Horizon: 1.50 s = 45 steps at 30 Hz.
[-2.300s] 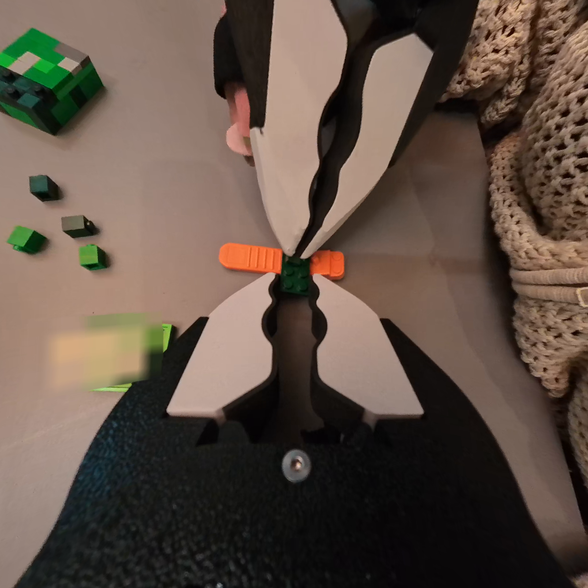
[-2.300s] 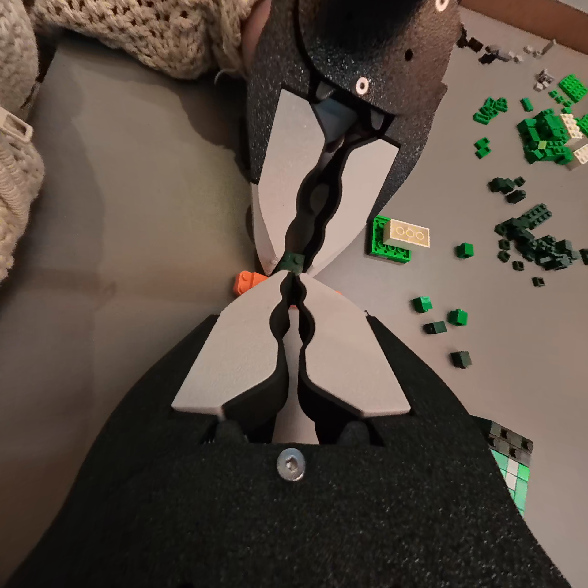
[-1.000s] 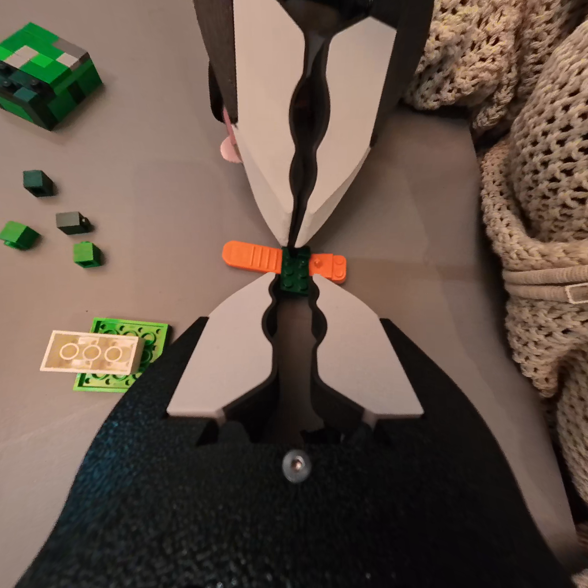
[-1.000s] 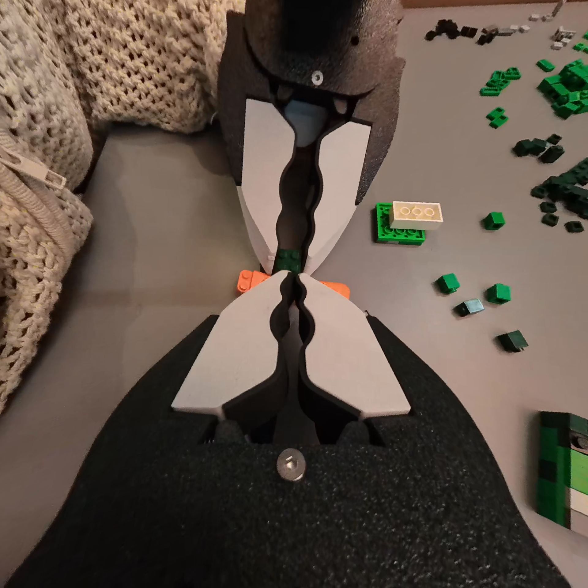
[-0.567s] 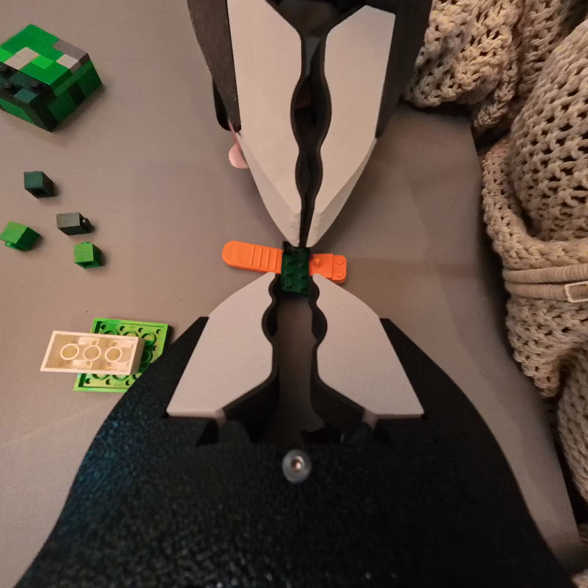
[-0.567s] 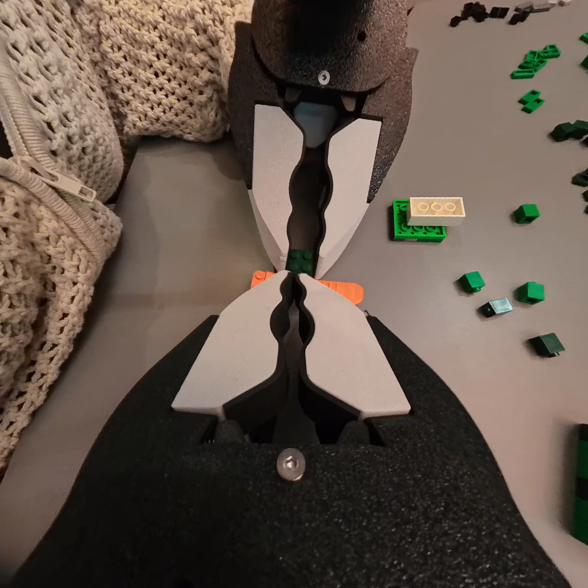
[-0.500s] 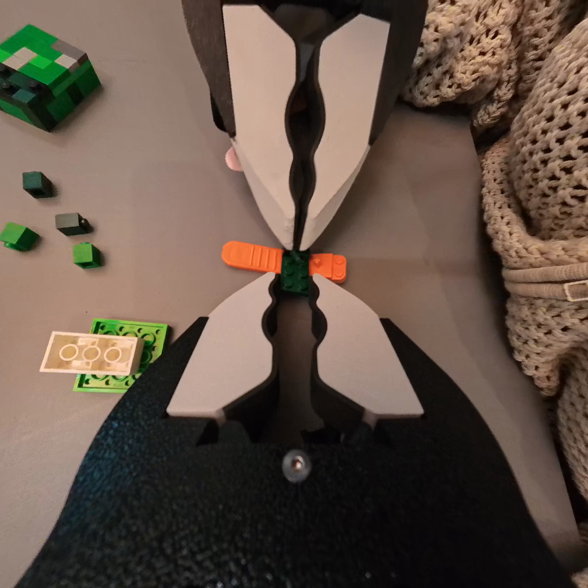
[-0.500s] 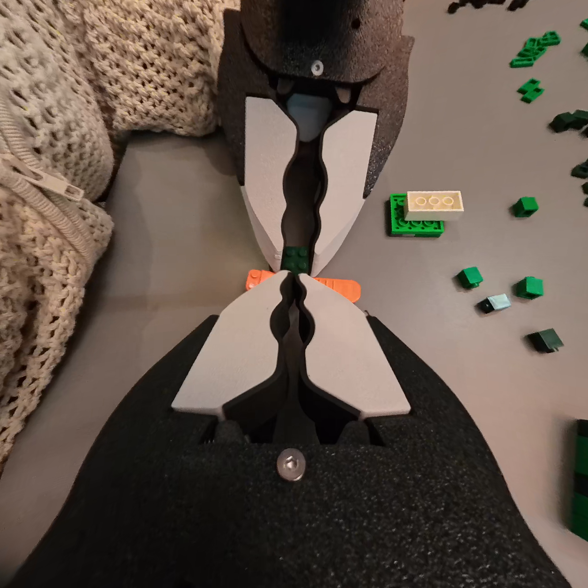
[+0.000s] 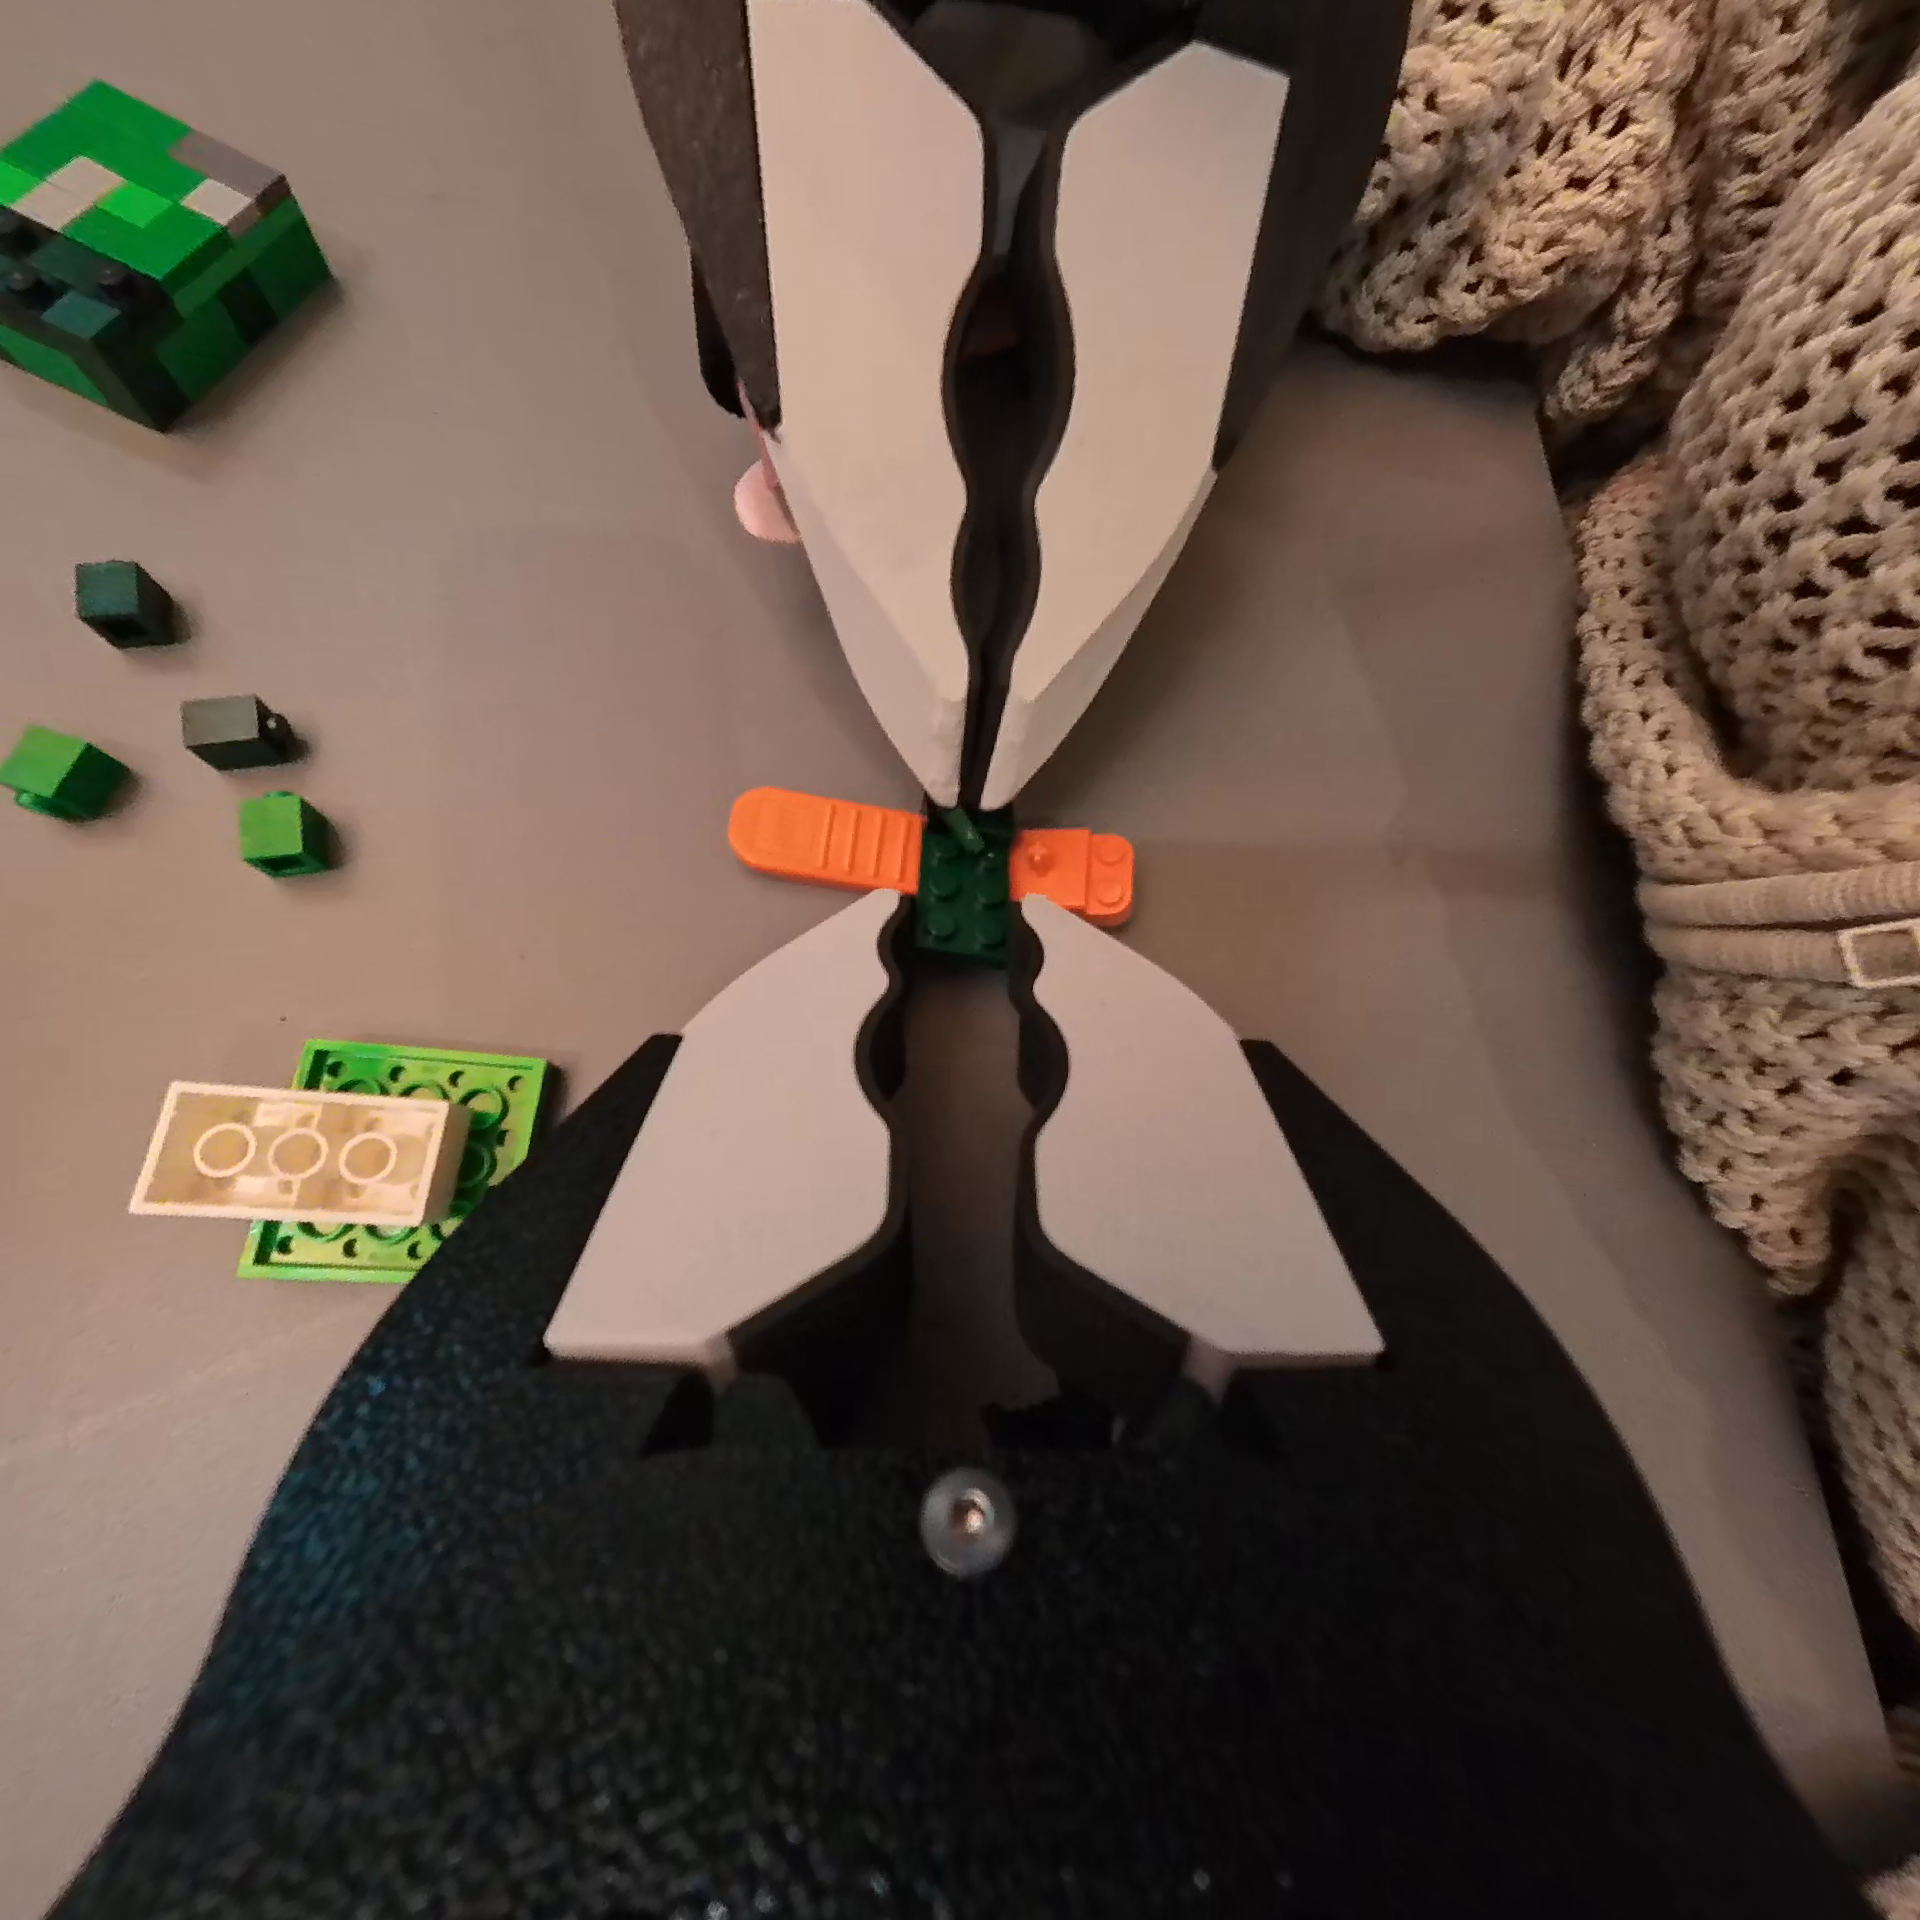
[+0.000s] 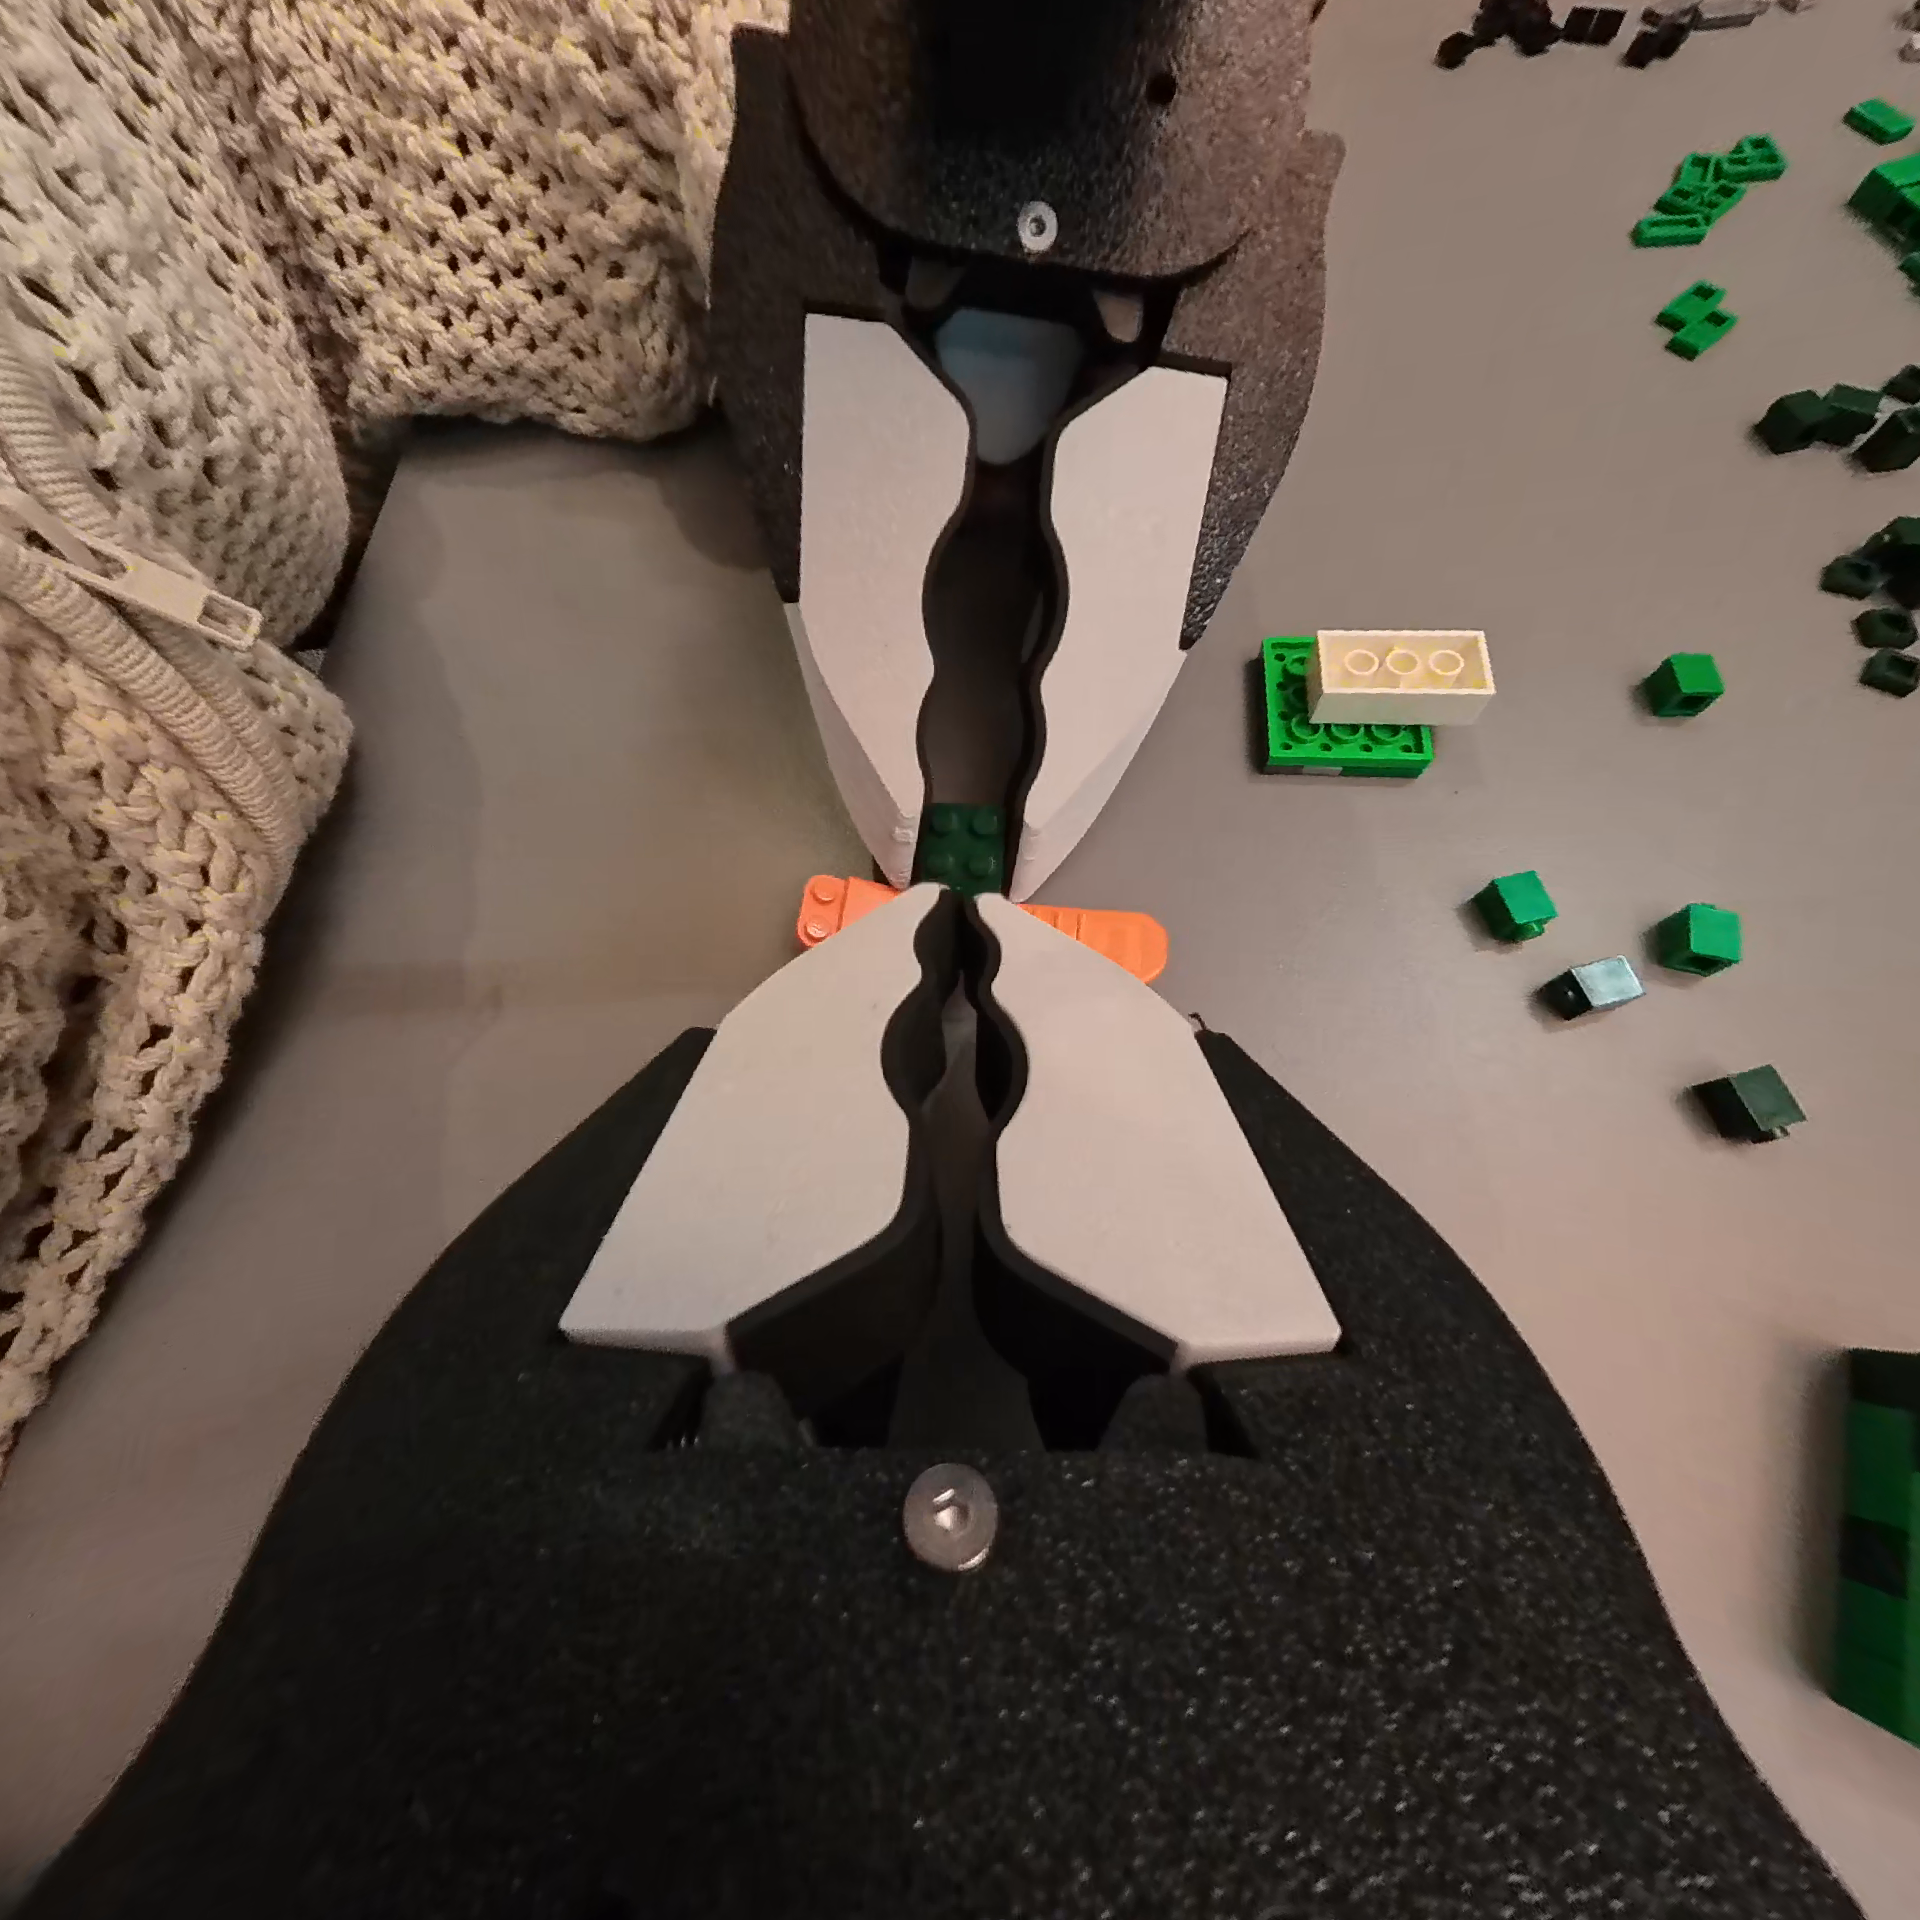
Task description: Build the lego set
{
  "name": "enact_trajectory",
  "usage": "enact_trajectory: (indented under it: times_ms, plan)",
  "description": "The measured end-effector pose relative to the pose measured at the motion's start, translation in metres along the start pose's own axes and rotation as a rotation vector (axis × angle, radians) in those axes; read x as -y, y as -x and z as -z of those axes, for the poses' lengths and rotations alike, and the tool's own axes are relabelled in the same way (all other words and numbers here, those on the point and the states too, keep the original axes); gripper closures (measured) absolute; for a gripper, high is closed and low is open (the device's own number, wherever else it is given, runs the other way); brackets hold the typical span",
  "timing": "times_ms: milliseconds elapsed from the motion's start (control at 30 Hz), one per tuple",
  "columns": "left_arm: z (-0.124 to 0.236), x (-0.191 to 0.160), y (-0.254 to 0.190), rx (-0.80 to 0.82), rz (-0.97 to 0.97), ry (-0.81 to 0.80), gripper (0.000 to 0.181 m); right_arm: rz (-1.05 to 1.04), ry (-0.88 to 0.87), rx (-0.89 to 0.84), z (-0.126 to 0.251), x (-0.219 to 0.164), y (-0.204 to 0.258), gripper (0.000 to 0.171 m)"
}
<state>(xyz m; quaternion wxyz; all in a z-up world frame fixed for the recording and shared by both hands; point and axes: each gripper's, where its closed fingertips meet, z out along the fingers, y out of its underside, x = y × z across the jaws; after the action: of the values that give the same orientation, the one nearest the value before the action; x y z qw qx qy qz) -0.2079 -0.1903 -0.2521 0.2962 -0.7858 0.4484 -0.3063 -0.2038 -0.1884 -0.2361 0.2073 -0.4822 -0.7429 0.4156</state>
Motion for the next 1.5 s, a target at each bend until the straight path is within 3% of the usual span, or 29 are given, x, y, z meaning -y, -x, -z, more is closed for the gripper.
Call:
enact_trajectory:
  times_ms: [267, 467, 933, 1167, 1500]
  plan:
    - [0.000, 0.000, 0.000, 0.001, 0.002, 0.001, 0.164, 0.047, 0.053, -0.064, -0.004, -0.001, -0.004, 0.171]
    - [0.000, 0.000, 0.001, 0.014, -0.002, 0.017, 0.165, 0.127, 0.208, -0.160, -0.005, -0.002, -0.006, 0.171]
    - [0.000, -0.002, -0.001, 0.027, -0.025, 0.044, 0.165, 0.229, 0.369, -0.178, -0.008, -0.006, -0.008, 0.171]
    - [0.000, -0.002, -0.001, 0.031, -0.025, 0.044, 0.165, 0.162, 0.312, -0.184, -0.009, -0.005, -0.007, 0.171]
    - [0.000, -0.002, -0.002, 0.017, -0.021, 0.029, 0.165, 0.088, 0.089, -0.140, 0.002, 0.002, -0.009, 0.171]
